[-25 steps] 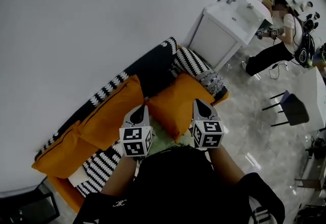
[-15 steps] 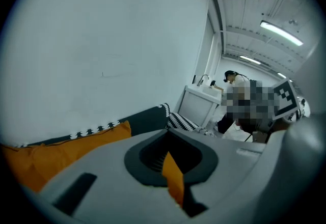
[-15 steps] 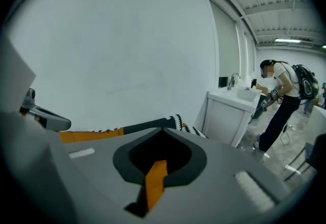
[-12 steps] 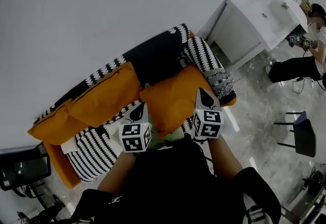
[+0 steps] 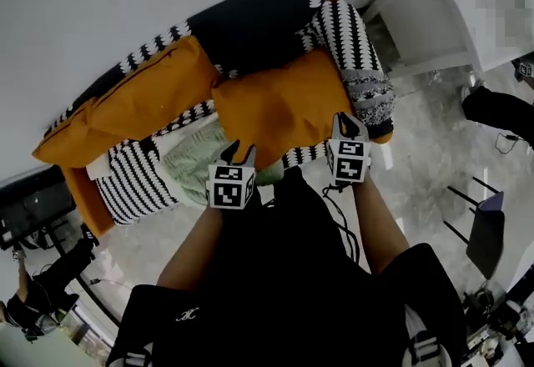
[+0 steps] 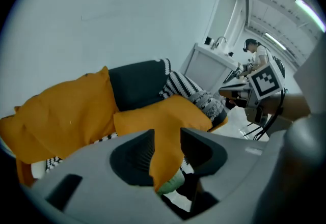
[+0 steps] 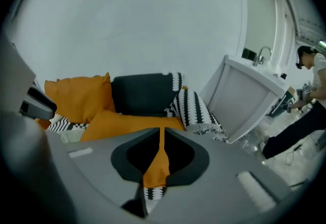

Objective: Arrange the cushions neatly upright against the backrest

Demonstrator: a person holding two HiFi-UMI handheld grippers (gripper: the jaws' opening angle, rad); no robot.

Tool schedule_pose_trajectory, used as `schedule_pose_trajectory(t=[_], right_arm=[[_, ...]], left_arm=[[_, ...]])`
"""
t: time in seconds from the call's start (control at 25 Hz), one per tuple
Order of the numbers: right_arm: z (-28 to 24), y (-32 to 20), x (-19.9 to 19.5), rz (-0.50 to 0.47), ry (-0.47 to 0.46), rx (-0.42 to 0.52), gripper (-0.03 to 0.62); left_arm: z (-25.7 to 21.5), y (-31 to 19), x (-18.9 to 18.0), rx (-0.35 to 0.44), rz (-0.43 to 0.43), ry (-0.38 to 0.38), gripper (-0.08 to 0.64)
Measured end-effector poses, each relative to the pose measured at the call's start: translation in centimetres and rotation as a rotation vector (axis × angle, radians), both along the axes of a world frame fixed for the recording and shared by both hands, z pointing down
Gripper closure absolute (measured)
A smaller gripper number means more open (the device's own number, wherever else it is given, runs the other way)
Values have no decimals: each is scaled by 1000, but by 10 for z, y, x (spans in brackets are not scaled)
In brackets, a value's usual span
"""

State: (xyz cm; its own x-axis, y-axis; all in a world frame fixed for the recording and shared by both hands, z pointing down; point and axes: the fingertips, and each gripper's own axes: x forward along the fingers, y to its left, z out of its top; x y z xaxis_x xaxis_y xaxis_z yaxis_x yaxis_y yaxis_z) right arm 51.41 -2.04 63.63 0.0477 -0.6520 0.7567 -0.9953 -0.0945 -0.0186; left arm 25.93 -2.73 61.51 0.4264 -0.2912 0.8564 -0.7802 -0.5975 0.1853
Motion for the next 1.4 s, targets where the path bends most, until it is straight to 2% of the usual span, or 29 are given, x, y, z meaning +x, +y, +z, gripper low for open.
schedule_pose_trajectory(t=[0.08,0.2,0.36,0.48,0.72,0.76,0.8,0.84,0.92,1.0,1.12,1.28,1.4], right_arm=[[38,3,10,3,-29,-60,530],[96,19,21,-14,-50,-166,463],[160,48,35,-143,58,-309,354],[201,65,50,-224,117,-411,327],[258,74,60,-250,124,-537,316],[267,73,63,-249,128,-554,319],[274,72,65,-256,138,-574,324],[279,71,65,-273,150,-593,335],[281,68,58,-310,155,-615,381],[276,68,48,-316,124,-605,452],[268,68,45,-291,62,-569,554],[261,64,58,-269,-14,-523,572],[230,58,57,-263,-46,-478,574]], left_arm=[[36,5,-3,-55,7,-42,365],[89,21,-16,-140,22,-121,261],[138,51,-38,-207,67,-258,190],[161,74,-49,-249,100,-341,155],[209,103,-74,-420,9,-421,125],[217,104,-74,-438,0,-434,141],[224,104,-74,-448,-2,-449,210],[228,104,-74,-452,0,-462,316],[227,104,-76,-461,4,-470,436],[218,105,-77,-462,2,-458,499],[207,104,-72,-450,-11,-426,540],[202,93,-65,-456,-24,-409,543],[183,78,-69,-430,-22,-378,545]])
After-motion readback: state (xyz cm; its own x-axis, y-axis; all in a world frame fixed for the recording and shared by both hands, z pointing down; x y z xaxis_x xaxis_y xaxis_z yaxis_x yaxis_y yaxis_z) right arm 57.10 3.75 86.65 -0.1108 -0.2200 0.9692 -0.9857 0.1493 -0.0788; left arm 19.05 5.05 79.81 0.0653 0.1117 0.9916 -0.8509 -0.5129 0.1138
